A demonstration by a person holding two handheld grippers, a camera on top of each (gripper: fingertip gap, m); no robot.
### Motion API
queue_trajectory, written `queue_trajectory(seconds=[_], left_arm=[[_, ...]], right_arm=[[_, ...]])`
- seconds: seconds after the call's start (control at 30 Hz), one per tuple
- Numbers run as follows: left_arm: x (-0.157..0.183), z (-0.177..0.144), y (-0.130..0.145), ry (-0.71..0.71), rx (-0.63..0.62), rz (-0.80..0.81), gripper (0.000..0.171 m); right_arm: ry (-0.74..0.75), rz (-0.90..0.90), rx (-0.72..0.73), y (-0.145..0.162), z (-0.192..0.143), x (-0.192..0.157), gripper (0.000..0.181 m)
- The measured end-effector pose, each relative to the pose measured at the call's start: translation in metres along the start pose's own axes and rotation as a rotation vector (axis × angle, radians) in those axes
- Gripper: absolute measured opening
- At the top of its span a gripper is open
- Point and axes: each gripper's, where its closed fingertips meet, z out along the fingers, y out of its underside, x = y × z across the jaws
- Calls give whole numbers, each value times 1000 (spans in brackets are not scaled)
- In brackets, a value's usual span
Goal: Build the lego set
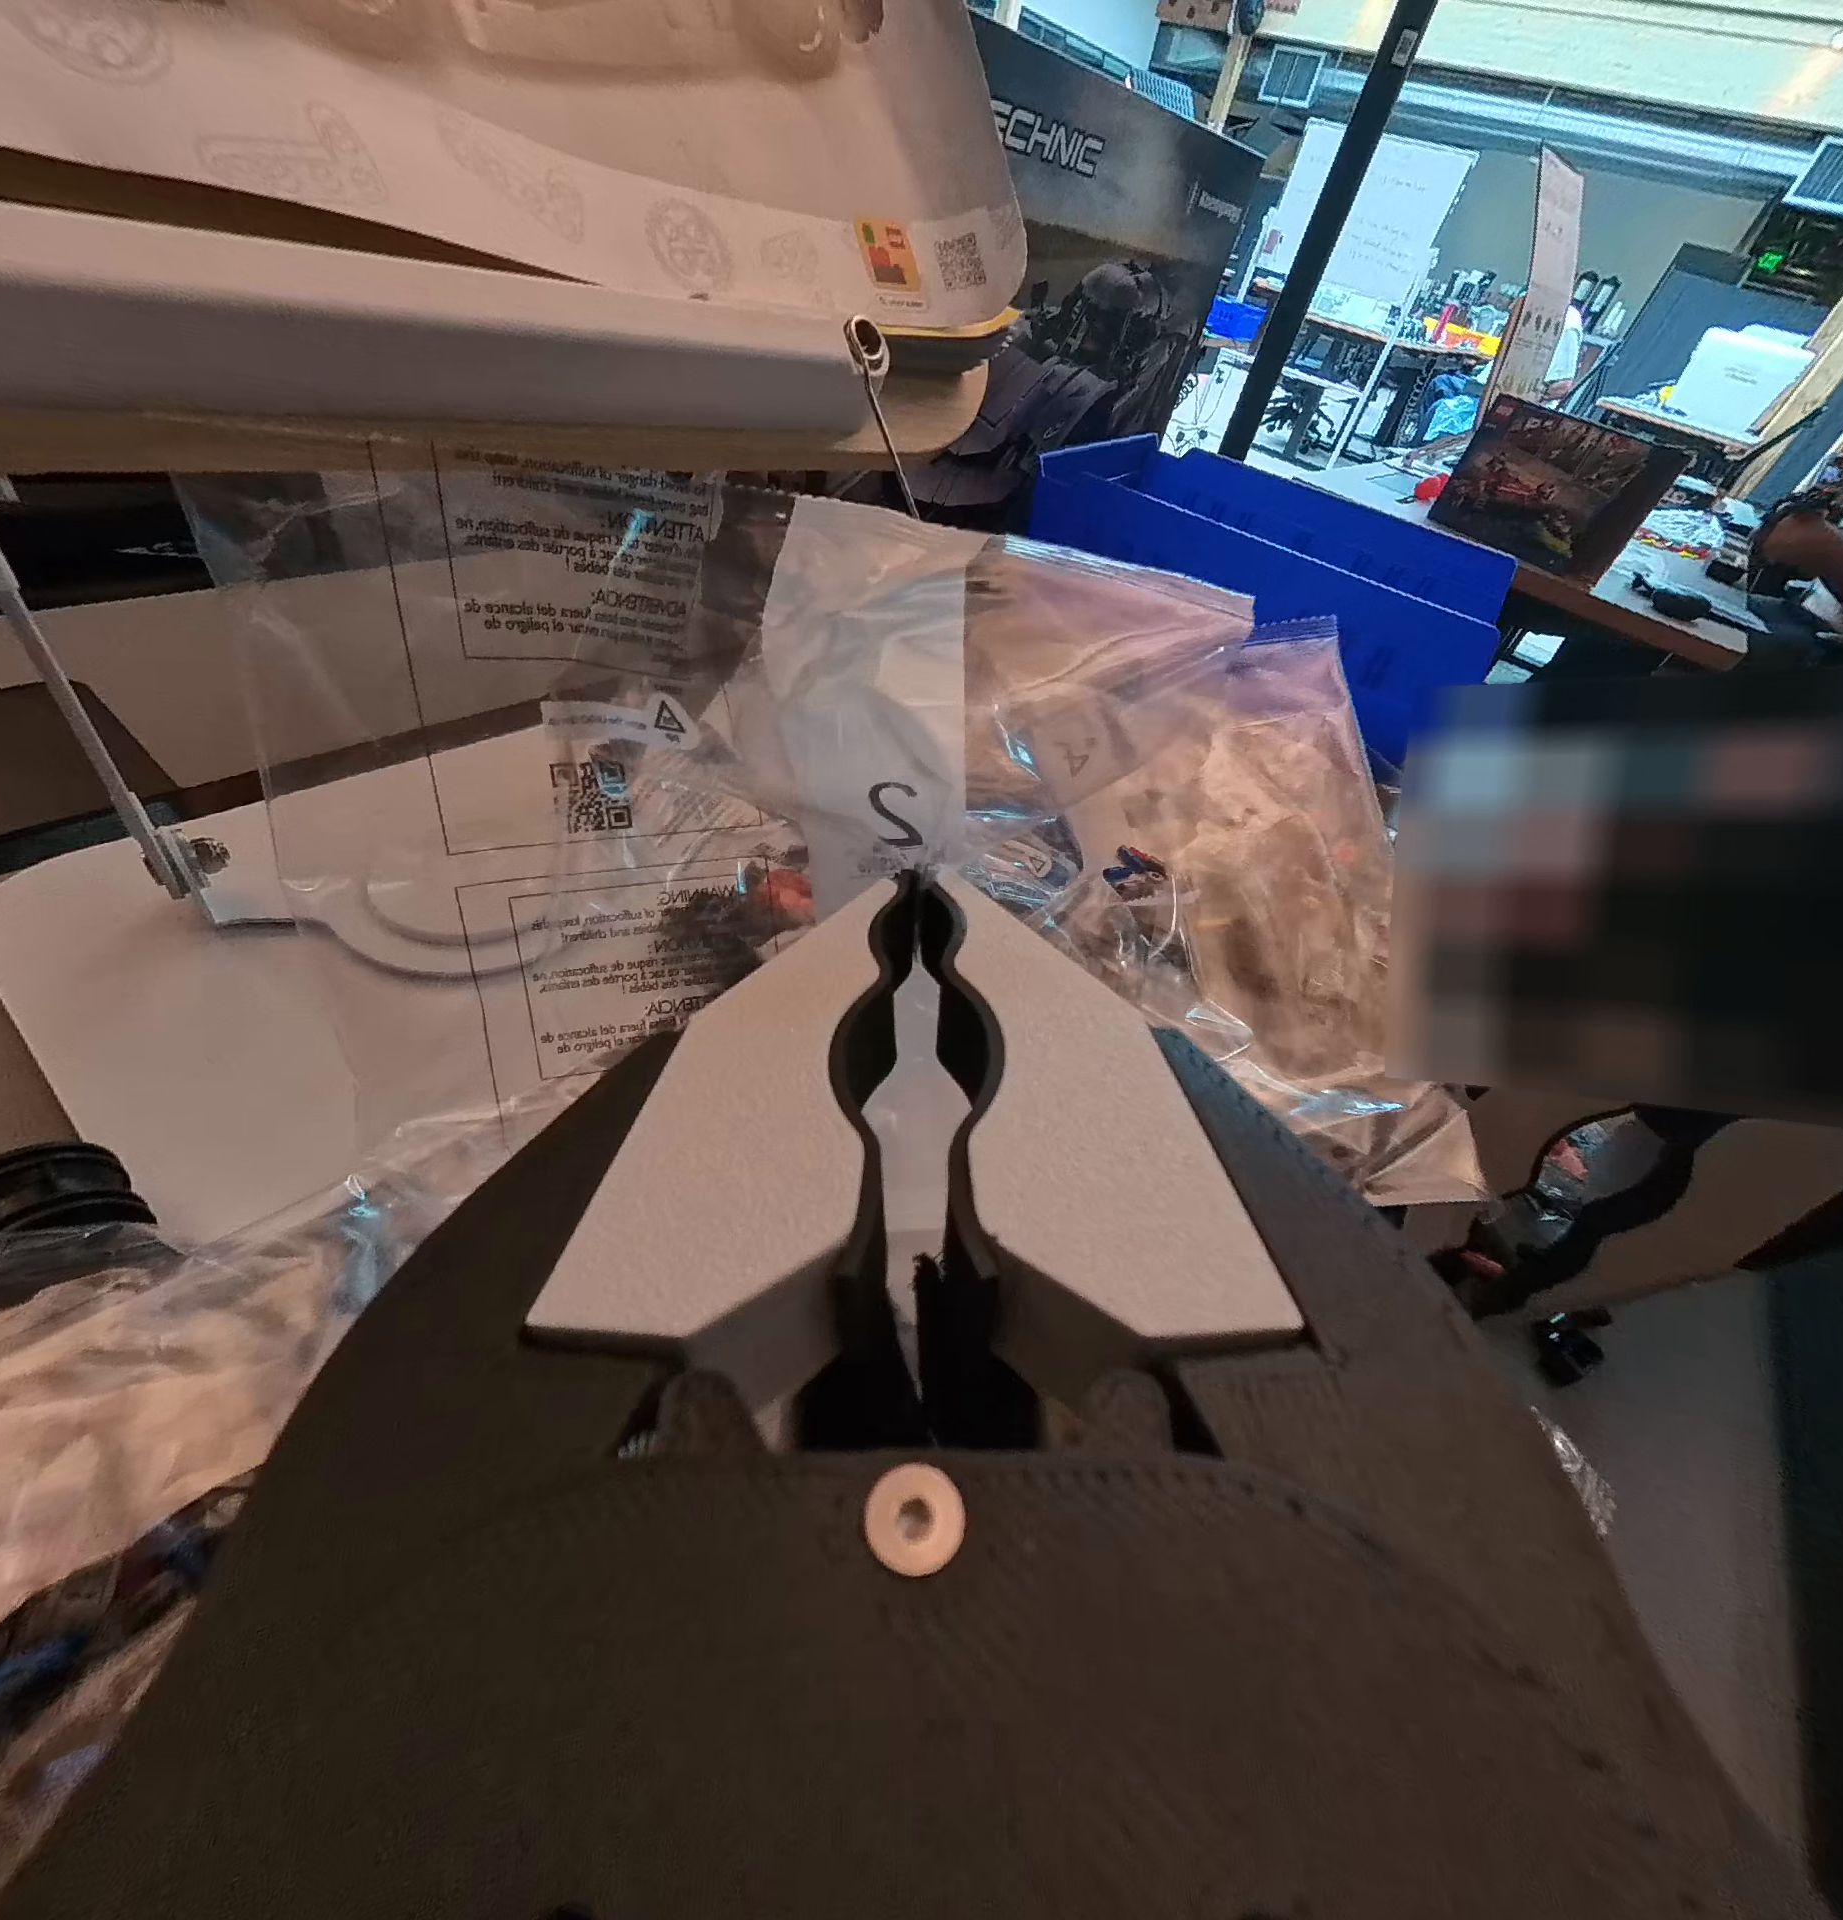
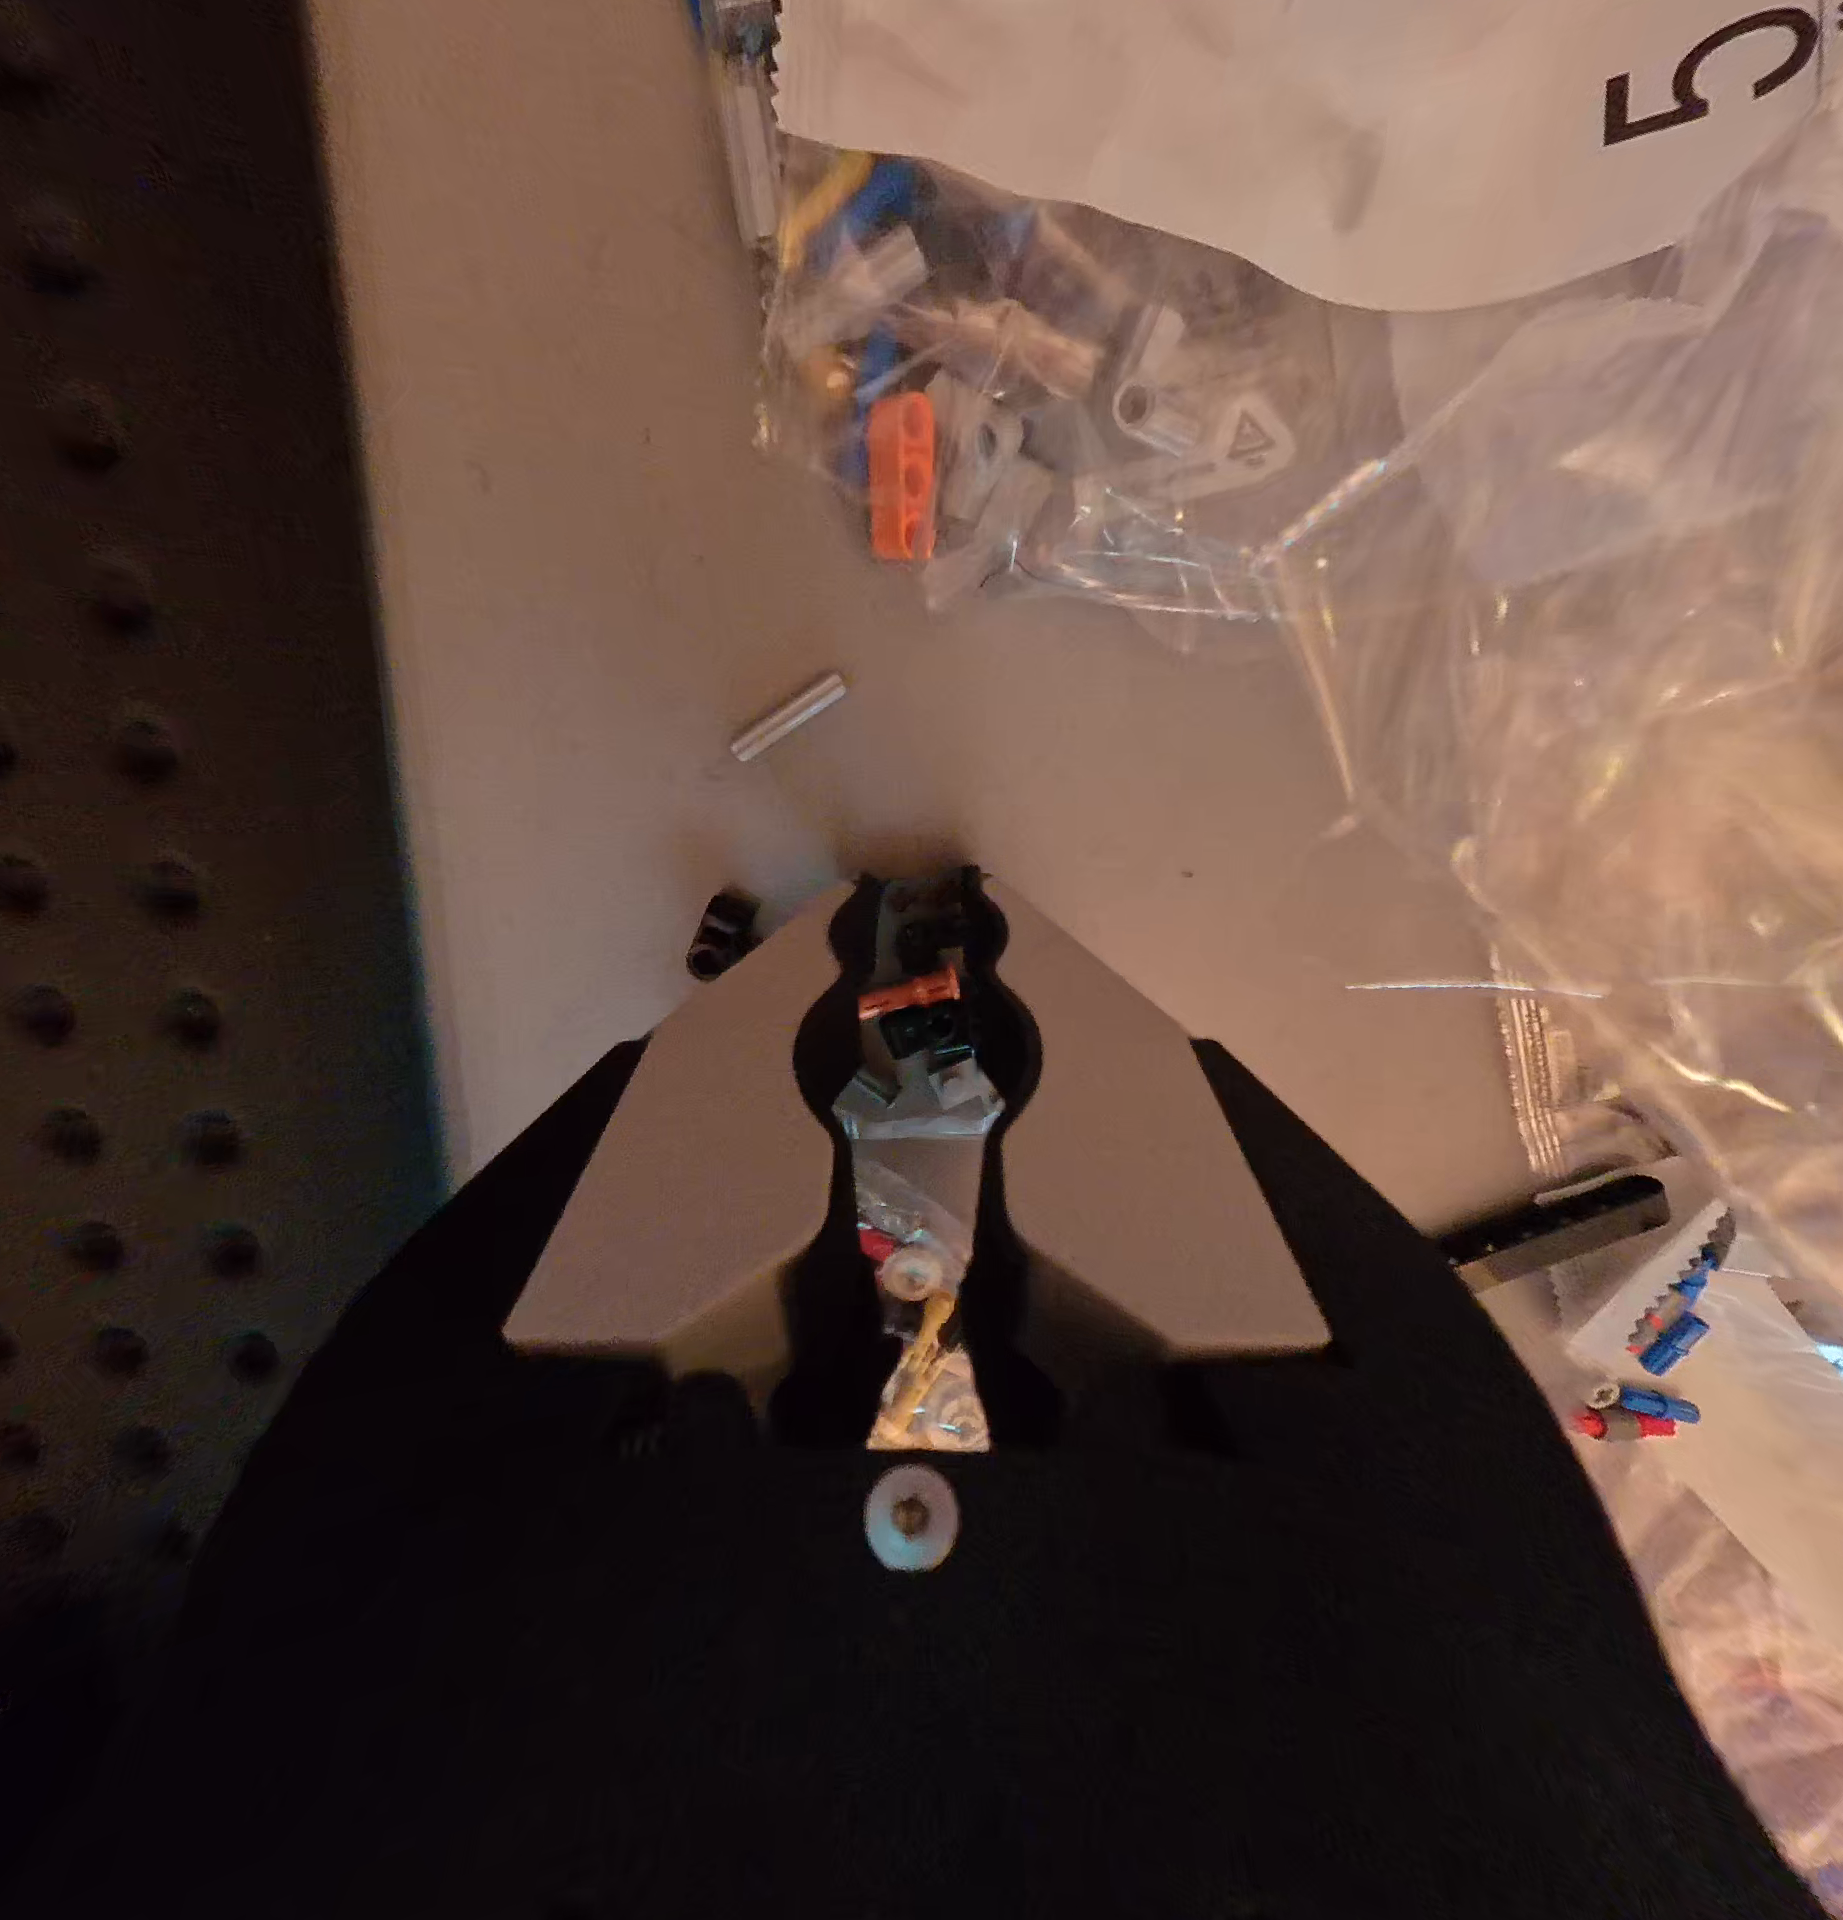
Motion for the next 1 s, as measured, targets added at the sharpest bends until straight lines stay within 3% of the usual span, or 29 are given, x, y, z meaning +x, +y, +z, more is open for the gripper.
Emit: queue_trajectory(seconds=[0.33, 0.5, 0.63, 0.73, 0.83, 1.0], left_arm=[[0, 1, 1, 1, -2, 0, 0], [0, 2, 1, 1, -6, 1, 0], [0, 4, 3, -1, -13, 9, 0], [0, 4, 4, -1, -16, 10, 0], [1, 4, 3, 1, -15, 10, 0], [1, 1, 1, 4, -6, 6, 0]], right_arm=[[10, -13, 8, -1, -5, 1, 11], [26, -51, 160, -33, -42, 4, 11], [111, -112, 253, -69, -77, 26, 12], [315, -67, 294, -94, -98, 79, 14], [442, 12, 267, -97, -102, 119, 31], [480, -16, 270, -93, -106, 114, 24]])
